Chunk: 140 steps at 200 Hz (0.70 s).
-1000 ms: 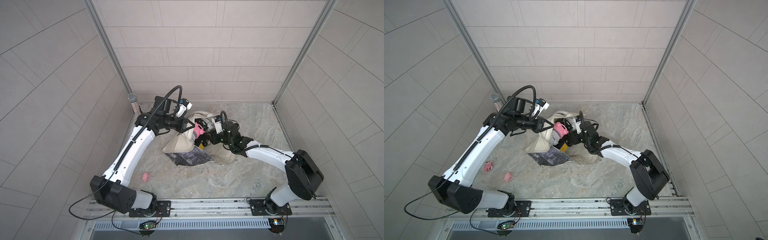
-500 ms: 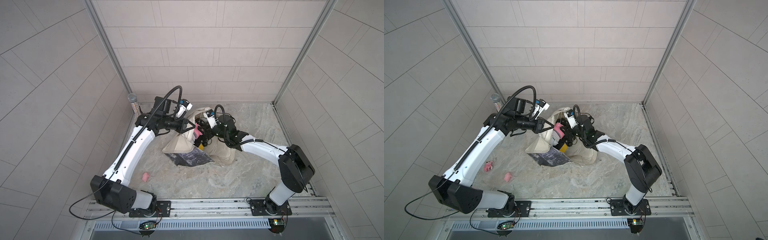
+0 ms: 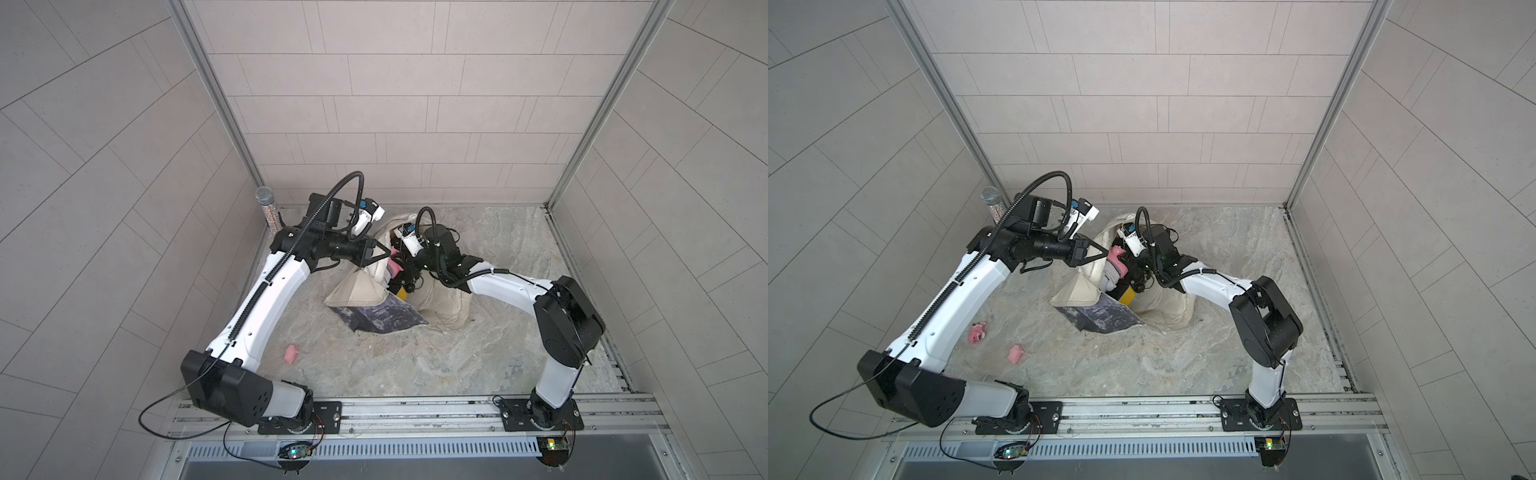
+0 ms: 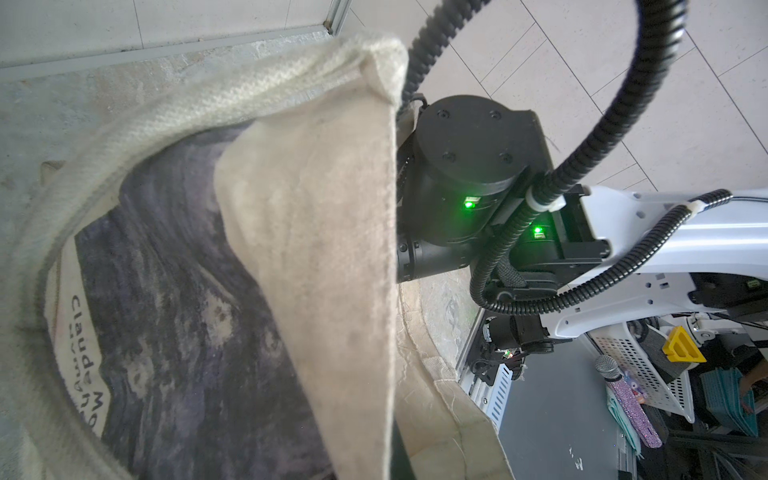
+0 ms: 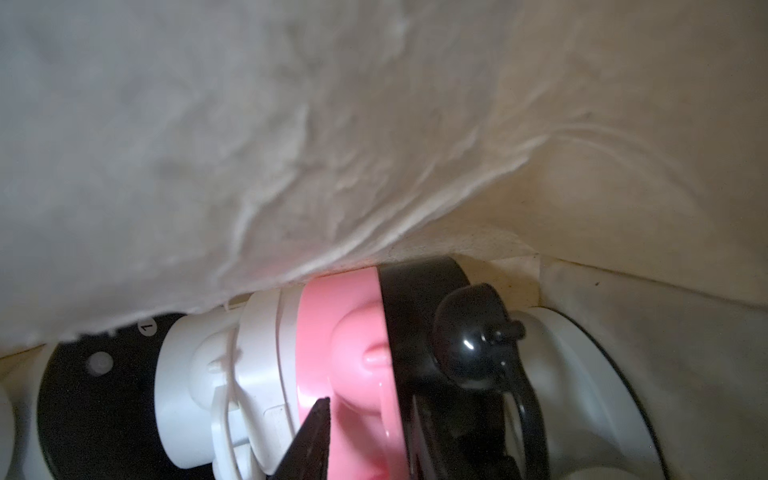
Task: Take the alarm clock out of the canvas bag
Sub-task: Pick up the alarm from the canvas bag.
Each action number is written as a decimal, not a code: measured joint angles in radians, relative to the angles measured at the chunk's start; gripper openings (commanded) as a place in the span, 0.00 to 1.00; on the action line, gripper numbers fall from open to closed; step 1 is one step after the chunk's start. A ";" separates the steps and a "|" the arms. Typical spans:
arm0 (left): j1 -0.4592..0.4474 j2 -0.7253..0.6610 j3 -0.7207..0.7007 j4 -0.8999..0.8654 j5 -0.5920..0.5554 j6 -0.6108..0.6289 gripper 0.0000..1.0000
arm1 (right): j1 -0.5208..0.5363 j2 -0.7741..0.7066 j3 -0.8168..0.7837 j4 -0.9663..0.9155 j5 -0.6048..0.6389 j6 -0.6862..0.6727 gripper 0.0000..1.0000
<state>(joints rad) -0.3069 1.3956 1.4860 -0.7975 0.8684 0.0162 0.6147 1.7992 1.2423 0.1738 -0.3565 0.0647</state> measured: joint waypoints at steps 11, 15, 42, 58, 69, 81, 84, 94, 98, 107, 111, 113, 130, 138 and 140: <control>0.000 0.000 0.000 0.000 -0.001 0.000 0.00 | 0.000 0.006 0.007 -0.004 -0.002 -0.005 0.19; 0.000 0.000 0.000 0.000 -0.001 0.000 0.00 | 0.000 0.008 0.011 -0.005 -0.004 -0.010 0.16; 0.000 0.000 0.000 0.001 -0.005 0.000 0.00 | 0.000 0.009 0.016 -0.017 -0.005 -0.023 0.03; 0.000 0.000 0.000 0.005 -0.011 -0.005 0.00 | 0.000 0.001 0.014 -0.028 -0.002 -0.026 0.00; 0.000 0.000 0.000 0.010 -0.016 -0.014 0.00 | 0.000 -0.017 0.006 -0.046 0.002 -0.024 0.00; -0.001 0.000 0.000 0.018 -0.025 -0.027 0.00 | 0.000 -0.048 -0.008 -0.074 0.006 -0.023 0.00; -0.002 -0.001 0.000 0.019 -0.026 -0.027 0.00 | 0.000 -0.059 -0.011 -0.084 0.006 -0.023 0.00; -0.003 -0.003 0.000 0.027 -0.040 -0.042 0.00 | -0.001 -0.095 -0.021 -0.114 0.012 -0.023 0.00; -0.004 -0.004 0.000 0.030 -0.045 -0.044 0.00 | 0.000 -0.113 -0.025 -0.130 0.014 -0.020 0.00; -0.004 -0.009 0.000 0.039 -0.064 -0.056 0.00 | 0.000 -0.158 -0.039 -0.182 0.022 -0.020 0.00; -0.004 -0.012 -0.001 0.043 -0.072 -0.062 0.00 | 0.000 -0.179 -0.049 -0.201 0.023 -0.020 0.00; -0.004 -0.014 -0.002 0.045 -0.076 -0.063 0.00 | 0.000 -0.191 -0.055 -0.210 0.026 -0.020 0.00; -0.013 -0.030 -0.011 0.066 -0.095 -0.077 0.00 | 0.001 -0.285 -0.105 -0.285 0.037 -0.020 0.00; -0.014 -0.039 -0.016 0.076 -0.104 -0.080 0.00 | 0.000 -0.328 -0.121 -0.319 0.044 -0.020 0.00; -0.013 -0.040 -0.017 0.079 -0.105 -0.081 0.00 | 0.000 -0.341 -0.124 -0.330 0.045 -0.021 0.00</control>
<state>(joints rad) -0.3199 1.3556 1.4689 -0.7185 0.7631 -0.0647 0.6144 1.4582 1.1183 -0.1566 -0.3115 0.0437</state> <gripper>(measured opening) 0.055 0.072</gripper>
